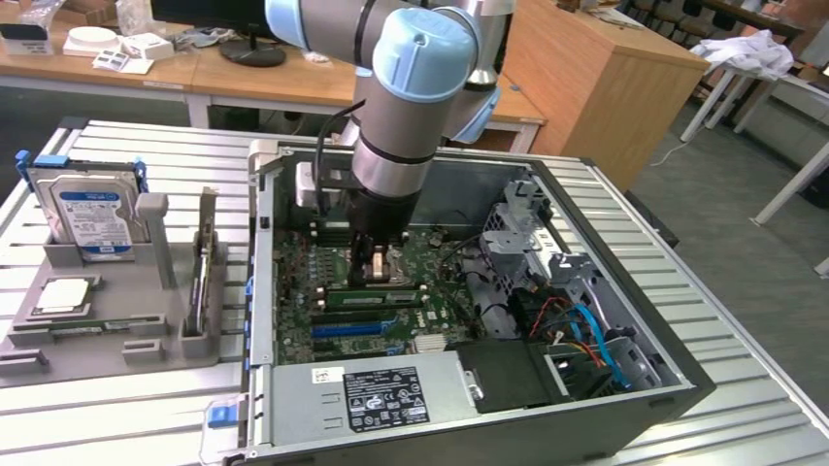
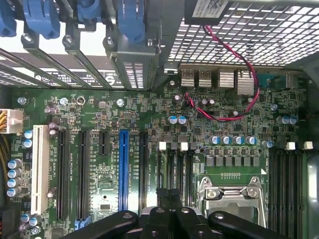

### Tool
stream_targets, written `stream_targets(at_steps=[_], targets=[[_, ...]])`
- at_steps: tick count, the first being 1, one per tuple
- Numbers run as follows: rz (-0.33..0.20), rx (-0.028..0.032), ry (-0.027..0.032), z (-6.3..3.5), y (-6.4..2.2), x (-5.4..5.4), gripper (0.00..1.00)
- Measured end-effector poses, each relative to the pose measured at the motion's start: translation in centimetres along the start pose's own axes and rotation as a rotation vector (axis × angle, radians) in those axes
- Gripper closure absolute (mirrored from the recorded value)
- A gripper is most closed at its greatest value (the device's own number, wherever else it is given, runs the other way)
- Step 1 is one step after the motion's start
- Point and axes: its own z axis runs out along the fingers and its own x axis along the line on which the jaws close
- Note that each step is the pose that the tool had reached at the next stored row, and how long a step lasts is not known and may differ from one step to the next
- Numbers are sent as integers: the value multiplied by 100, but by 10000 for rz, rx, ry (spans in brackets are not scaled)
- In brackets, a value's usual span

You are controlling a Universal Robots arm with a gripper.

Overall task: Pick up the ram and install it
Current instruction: 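Press down the ram until it locks into place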

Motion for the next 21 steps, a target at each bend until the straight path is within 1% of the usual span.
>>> stream_targets(at_steps=[7,21], targets=[[0,0,1,6,0,0,89],[0,-1,1,47,-2,3,89]])
